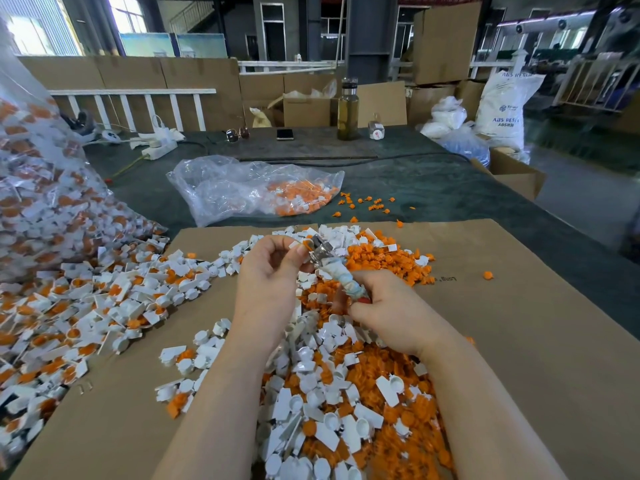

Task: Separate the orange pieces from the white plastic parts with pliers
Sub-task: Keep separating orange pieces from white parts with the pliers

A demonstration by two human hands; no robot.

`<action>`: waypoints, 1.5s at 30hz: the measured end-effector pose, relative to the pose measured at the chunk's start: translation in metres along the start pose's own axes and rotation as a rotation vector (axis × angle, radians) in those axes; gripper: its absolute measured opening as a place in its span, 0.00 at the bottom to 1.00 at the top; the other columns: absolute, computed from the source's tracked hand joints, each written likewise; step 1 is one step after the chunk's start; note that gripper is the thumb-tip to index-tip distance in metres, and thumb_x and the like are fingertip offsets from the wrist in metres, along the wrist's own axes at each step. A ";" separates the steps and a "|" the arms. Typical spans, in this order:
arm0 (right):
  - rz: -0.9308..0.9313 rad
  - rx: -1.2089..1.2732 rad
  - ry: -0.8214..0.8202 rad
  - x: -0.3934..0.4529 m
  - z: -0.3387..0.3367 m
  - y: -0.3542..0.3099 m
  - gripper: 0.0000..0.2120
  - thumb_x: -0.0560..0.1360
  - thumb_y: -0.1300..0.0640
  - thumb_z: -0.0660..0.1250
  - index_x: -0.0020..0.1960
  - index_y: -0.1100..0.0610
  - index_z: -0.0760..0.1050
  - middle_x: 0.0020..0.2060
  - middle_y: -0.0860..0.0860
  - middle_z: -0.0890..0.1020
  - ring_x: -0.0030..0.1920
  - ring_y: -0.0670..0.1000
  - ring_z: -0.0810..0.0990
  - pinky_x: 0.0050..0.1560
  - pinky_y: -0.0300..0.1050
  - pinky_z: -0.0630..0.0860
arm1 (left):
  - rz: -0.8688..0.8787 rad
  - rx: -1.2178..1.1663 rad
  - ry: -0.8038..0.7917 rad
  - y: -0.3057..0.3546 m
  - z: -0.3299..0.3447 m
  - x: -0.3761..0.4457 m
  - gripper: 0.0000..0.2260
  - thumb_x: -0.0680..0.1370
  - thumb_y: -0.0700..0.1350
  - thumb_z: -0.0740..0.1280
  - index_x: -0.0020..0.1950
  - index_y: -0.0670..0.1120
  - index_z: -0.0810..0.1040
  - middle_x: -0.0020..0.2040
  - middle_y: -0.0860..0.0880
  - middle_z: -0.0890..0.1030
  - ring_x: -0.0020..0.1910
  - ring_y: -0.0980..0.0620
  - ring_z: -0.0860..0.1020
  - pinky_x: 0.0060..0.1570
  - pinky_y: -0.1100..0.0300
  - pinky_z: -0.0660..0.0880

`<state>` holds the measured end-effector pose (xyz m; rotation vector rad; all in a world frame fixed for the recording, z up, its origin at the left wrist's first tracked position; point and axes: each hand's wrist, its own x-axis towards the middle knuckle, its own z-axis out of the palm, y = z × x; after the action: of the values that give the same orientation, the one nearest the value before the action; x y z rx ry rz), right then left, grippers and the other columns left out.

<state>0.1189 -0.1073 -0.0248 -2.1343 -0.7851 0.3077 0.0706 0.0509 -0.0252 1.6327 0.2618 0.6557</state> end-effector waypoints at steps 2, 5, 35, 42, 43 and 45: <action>-0.006 -0.008 0.014 0.001 0.001 0.002 0.06 0.75 0.63 0.63 0.46 0.57 0.79 0.30 0.46 0.79 0.25 0.41 0.72 0.27 0.43 0.69 | 0.000 0.004 0.003 0.000 0.000 0.000 0.05 0.81 0.43 0.66 0.45 0.48 0.78 0.33 0.58 0.82 0.37 0.62 0.79 0.39 0.75 0.72; 0.003 -0.023 0.029 0.002 0.002 0.004 0.07 0.75 0.64 0.63 0.45 0.56 0.79 0.27 0.45 0.74 0.23 0.41 0.71 0.24 0.35 0.64 | -0.011 -0.004 0.004 -0.001 0.000 0.001 0.05 0.81 0.43 0.67 0.45 0.48 0.78 0.34 0.57 0.82 0.38 0.61 0.80 0.41 0.71 0.72; 0.257 -0.388 0.491 0.011 0.001 0.028 0.13 0.75 0.50 0.66 0.35 0.48 0.65 0.33 0.44 0.74 0.33 0.45 0.72 0.28 0.39 0.63 | -0.365 -1.445 0.625 -0.025 -0.083 0.029 0.07 0.81 0.39 0.66 0.58 0.42 0.77 0.50 0.43 0.86 0.47 0.53 0.86 0.52 0.57 0.82; 0.197 -0.440 0.337 0.016 0.012 0.024 0.10 0.74 0.41 0.66 0.43 0.47 0.72 0.37 0.43 0.75 0.38 0.46 0.75 0.33 0.41 0.72 | -0.413 -0.273 0.169 -0.009 -0.049 0.022 0.09 0.73 0.45 0.74 0.53 0.50 0.84 0.45 0.55 0.86 0.45 0.56 0.81 0.44 0.61 0.77; 0.204 -0.444 0.328 0.017 0.014 0.023 0.11 0.74 0.40 0.66 0.43 0.47 0.72 0.37 0.43 0.76 0.39 0.46 0.76 0.34 0.42 0.73 | -0.369 -0.108 0.084 -0.008 -0.042 0.018 0.07 0.72 0.45 0.75 0.50 0.53 0.84 0.43 0.57 0.86 0.44 0.56 0.81 0.45 0.61 0.75; 0.229 -0.470 0.323 0.017 0.017 0.022 0.13 0.74 0.38 0.66 0.45 0.46 0.72 0.39 0.43 0.77 0.41 0.48 0.77 0.34 0.43 0.74 | -0.254 0.178 -0.095 -0.007 -0.027 0.009 0.06 0.73 0.46 0.76 0.46 0.56 0.84 0.41 0.61 0.84 0.40 0.60 0.81 0.40 0.65 0.74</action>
<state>0.1336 -0.0966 -0.0518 -2.6333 -0.4525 -0.1214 0.0646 0.0797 -0.0281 1.7578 0.4603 0.3694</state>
